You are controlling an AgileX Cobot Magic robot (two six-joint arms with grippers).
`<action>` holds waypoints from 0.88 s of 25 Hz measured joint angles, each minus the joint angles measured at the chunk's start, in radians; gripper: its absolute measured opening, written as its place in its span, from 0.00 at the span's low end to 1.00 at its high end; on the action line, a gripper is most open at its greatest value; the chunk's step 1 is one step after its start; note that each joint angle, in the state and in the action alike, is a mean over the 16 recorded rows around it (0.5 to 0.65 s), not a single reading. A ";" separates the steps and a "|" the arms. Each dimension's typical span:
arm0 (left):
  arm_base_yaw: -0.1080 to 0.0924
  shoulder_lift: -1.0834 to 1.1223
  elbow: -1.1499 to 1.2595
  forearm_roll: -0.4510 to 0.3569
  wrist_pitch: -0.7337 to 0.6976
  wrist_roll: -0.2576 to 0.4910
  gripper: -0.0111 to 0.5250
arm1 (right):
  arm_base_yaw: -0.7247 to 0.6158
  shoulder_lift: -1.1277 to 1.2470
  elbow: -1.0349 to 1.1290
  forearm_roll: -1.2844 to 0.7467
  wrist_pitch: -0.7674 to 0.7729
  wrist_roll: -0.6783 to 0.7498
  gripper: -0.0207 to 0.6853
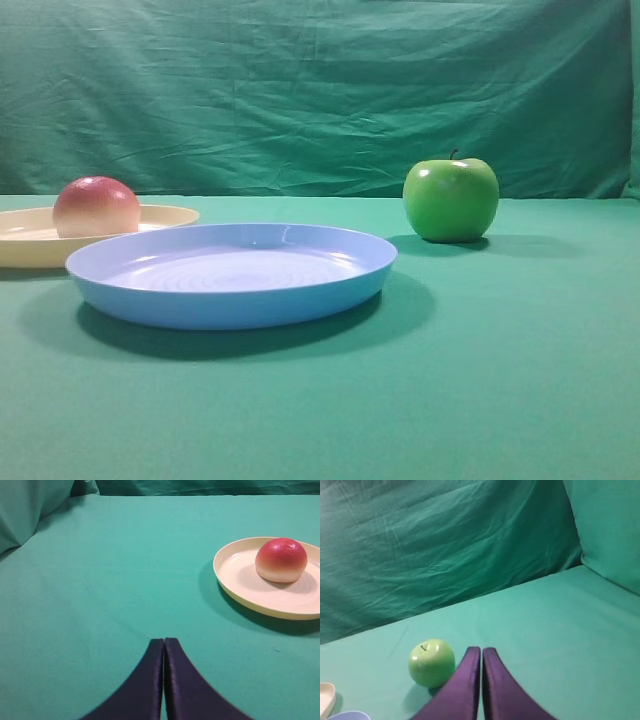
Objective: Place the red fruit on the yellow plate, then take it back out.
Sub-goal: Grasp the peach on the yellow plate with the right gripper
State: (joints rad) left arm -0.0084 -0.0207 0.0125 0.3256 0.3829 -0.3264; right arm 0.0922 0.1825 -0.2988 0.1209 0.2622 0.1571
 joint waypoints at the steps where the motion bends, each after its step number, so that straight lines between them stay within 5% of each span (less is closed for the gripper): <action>1: 0.000 0.000 0.000 0.000 0.000 0.000 0.02 | 0.000 0.023 -0.036 0.000 0.018 -0.003 0.03; 12: 0.000 0.000 0.000 0.000 0.000 0.000 0.02 | 0.000 0.171 -0.282 0.030 0.149 -0.058 0.03; 22: 0.000 0.000 0.000 0.000 0.000 0.000 0.02 | 0.014 0.260 -0.342 0.100 0.237 -0.297 0.03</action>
State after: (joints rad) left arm -0.0084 -0.0207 0.0125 0.3256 0.3829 -0.3264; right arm 0.1060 0.4425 -0.6410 0.2210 0.4989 -0.1397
